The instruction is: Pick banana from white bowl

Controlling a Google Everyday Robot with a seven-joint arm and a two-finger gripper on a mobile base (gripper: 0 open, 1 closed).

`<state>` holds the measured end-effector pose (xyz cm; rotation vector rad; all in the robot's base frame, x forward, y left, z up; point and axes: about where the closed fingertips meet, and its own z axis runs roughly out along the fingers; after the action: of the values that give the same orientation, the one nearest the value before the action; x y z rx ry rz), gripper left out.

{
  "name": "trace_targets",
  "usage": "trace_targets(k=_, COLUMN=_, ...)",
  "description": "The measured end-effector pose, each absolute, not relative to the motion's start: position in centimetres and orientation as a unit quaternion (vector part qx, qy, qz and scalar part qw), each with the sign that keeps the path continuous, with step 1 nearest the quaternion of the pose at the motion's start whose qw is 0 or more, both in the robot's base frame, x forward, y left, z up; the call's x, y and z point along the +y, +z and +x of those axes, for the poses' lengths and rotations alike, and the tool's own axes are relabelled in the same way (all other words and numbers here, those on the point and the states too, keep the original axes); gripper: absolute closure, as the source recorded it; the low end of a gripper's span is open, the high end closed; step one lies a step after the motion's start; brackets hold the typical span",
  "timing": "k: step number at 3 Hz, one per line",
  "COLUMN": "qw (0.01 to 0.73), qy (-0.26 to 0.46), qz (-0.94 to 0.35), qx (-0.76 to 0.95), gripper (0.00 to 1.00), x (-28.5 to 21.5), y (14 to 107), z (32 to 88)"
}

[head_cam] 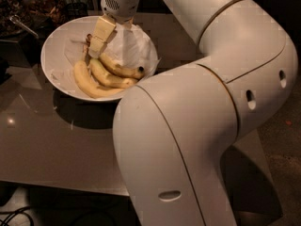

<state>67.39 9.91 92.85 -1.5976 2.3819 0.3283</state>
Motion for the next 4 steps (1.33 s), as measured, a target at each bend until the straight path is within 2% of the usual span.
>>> trace_targets(k=2, qw=0.129, qy=0.145, qz=-0.53, qx=0.825, gripper=0.04, x=9.3, y=92.06, z=66.94)
trace_targets(k=4, qw=0.138, qy=0.148, qz=-0.529, qx=0.824, gripper=0.16, x=9.37, y=92.67, z=66.84)
